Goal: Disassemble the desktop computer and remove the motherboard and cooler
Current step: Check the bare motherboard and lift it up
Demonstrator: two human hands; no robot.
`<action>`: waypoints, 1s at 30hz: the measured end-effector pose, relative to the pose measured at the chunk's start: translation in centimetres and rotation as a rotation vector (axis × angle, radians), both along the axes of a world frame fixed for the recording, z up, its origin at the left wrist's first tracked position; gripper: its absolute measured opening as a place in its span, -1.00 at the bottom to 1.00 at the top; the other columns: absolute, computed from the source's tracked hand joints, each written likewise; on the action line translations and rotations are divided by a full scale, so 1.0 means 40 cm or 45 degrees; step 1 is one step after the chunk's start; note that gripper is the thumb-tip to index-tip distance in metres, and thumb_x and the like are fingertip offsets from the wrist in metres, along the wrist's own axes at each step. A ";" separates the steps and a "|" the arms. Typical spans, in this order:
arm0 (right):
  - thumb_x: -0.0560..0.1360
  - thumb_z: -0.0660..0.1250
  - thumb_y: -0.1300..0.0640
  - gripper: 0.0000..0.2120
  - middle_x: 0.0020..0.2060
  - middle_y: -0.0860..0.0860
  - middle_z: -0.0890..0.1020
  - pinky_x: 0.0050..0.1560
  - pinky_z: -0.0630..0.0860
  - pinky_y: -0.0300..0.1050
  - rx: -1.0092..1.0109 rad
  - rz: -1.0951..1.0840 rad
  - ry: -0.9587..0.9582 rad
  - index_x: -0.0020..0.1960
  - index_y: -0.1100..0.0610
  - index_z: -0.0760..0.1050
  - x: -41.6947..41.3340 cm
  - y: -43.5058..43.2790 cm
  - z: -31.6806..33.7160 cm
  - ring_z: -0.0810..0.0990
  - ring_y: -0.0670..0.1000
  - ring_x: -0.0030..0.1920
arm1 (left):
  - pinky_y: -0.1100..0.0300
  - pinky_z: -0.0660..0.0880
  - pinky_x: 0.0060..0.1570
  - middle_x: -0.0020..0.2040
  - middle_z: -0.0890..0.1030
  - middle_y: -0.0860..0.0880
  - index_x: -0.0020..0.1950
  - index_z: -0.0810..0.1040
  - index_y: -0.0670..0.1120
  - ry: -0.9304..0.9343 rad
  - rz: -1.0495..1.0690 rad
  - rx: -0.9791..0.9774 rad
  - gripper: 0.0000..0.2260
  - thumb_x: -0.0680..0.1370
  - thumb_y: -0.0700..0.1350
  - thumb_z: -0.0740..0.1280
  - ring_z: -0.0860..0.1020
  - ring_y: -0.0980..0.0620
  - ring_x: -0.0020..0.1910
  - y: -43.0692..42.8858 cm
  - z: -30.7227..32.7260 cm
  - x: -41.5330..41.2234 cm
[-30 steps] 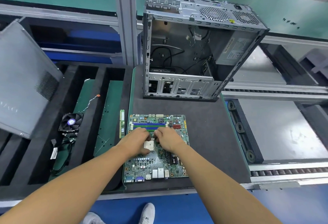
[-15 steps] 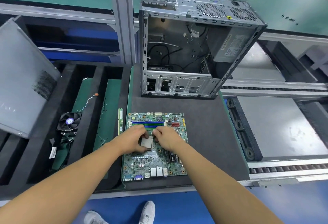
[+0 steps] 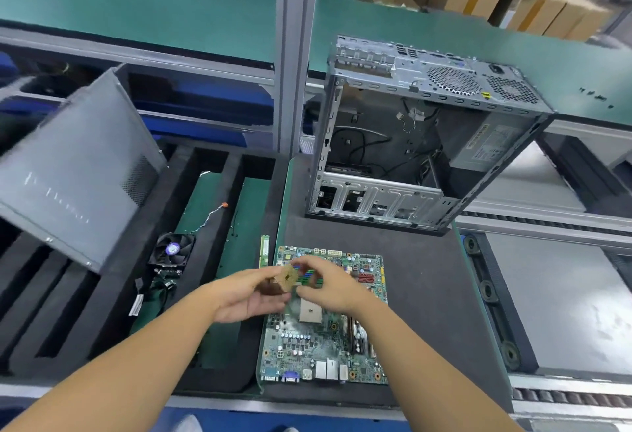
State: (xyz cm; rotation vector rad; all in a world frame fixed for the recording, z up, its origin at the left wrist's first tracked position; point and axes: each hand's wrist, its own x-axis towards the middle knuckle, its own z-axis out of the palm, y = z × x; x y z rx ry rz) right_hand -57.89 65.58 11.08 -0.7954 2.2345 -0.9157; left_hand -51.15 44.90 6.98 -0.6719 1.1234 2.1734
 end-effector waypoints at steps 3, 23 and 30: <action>0.44 0.40 -0.09 -0.36 0.16 -0.17 0.45 0.24 0.39 -0.12 0.030 0.037 0.178 0.47 -0.12 0.28 -0.006 -0.030 0.002 0.39 -0.22 0.05 | 0.04 0.62 -0.02 0.08 0.64 -0.26 0.24 0.60 -0.24 -0.027 0.079 0.169 -0.43 0.33 -0.02 0.62 0.65 -0.14 0.03 -0.040 -0.018 0.006; 0.47 0.45 -0.06 -0.58 0.05 -0.06 0.51 0.07 0.46 -0.14 0.196 -0.491 0.308 0.26 0.02 0.46 -0.162 -0.356 -0.061 0.49 -0.03 0.07 | 0.09 0.56 0.01 0.02 0.70 -0.13 0.23 0.59 -0.19 -0.039 0.069 -0.178 -0.58 0.62 0.13 0.27 0.63 -0.07 -0.01 -0.234 -0.056 -0.204; 0.52 0.44 -0.01 -0.66 0.17 0.08 0.37 -0.07 0.50 -0.06 0.494 -0.636 0.292 0.16 0.14 0.45 -0.235 -0.434 -0.124 0.55 0.14 -0.06 | 0.23 0.54 -0.26 0.08 0.64 -0.03 0.12 0.59 -0.03 0.097 -0.065 -0.668 -0.85 0.66 -0.04 0.25 0.60 0.07 -0.14 -0.255 -0.101 -0.237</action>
